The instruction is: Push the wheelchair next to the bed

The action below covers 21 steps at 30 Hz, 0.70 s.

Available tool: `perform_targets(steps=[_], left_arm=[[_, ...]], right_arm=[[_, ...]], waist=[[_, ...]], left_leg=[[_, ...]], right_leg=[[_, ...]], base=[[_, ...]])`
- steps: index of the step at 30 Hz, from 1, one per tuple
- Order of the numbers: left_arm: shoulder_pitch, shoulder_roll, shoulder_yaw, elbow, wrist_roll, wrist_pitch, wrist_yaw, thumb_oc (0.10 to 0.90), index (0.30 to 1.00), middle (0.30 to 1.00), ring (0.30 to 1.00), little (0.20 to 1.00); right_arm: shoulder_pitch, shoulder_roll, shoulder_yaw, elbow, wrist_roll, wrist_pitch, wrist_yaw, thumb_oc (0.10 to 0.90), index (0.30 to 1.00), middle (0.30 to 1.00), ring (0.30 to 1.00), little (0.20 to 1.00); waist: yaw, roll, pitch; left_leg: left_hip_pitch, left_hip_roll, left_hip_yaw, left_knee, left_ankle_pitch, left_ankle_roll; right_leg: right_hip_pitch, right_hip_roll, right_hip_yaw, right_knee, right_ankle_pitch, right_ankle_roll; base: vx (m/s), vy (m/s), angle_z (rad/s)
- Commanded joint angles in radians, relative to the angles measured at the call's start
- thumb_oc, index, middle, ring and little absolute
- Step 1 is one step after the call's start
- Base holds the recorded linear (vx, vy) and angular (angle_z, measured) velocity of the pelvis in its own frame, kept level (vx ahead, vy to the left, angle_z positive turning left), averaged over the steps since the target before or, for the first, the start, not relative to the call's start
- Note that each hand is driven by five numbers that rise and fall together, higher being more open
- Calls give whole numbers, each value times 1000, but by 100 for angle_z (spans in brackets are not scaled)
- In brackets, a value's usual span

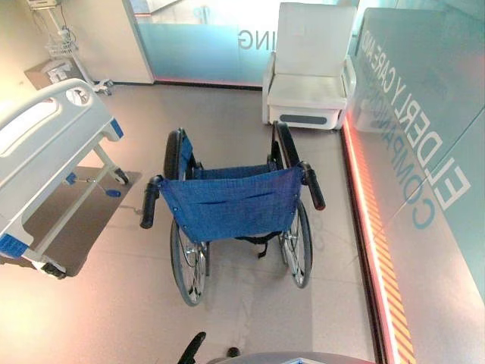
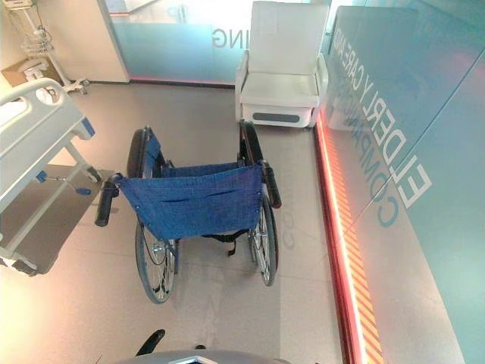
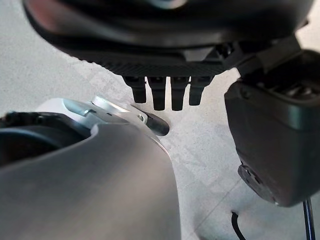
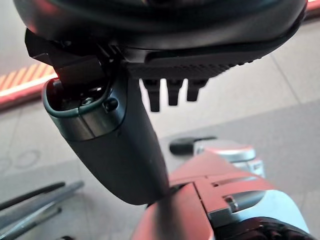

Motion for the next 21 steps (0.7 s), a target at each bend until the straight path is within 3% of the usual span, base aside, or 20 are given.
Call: perform_targets(steps=[1,21], left_arm=[[-54,-41,0,43,0,20,-8,800,900,900,900,900],[-53,-41,-20,43,17,30,24,800,900,900,900,900]], right_arm=[[-64,45,-9,69,28,24,41,800,900,900,900,900],[-67,38,-5,81,25,38,27,800,900,900,900,900]], waist=[[14,11,27],[18,21,31]], left_leg=[[27,3,32,10,-66,-24],[31,-3,21,10,-68,-24]], right_leg=[[-60,-73,-10,24,64,40],[-51,-72,-13,27,53,36]], base=[[0,0,0],[0,0,0]])
